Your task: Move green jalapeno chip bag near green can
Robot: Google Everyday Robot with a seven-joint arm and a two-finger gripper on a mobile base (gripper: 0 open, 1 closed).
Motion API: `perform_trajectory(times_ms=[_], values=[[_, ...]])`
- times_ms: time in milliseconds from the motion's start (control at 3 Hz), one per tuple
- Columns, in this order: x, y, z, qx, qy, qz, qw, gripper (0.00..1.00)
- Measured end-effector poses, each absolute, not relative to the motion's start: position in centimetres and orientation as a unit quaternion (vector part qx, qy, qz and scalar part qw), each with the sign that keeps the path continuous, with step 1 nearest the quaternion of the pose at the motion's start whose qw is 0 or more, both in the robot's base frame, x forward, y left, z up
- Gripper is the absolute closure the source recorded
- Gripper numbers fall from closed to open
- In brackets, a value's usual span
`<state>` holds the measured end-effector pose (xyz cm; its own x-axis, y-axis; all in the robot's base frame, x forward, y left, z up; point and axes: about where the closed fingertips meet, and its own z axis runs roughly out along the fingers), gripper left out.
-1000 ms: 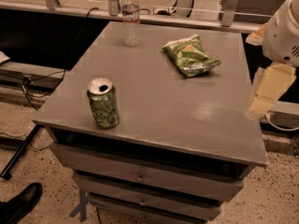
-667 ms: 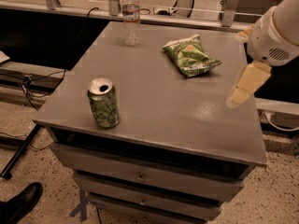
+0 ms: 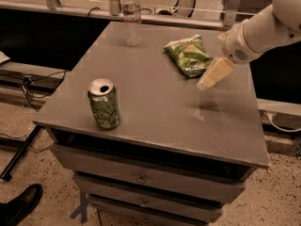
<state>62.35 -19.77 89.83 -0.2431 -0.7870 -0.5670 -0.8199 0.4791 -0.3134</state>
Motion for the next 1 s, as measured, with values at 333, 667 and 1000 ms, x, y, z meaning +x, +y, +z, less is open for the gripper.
perform_trajectory(times_ms=[333,667,1000], values=[[67.0,-19.1,88.1,-0.464,0.799,0.05,0.379,0.0],[69.8,-18.6,86.6,-0.421,0.814,0.084,0.391,0.16],[71.2,-18.0,86.3,-0.395,0.821,0.113,0.396,0.39]])
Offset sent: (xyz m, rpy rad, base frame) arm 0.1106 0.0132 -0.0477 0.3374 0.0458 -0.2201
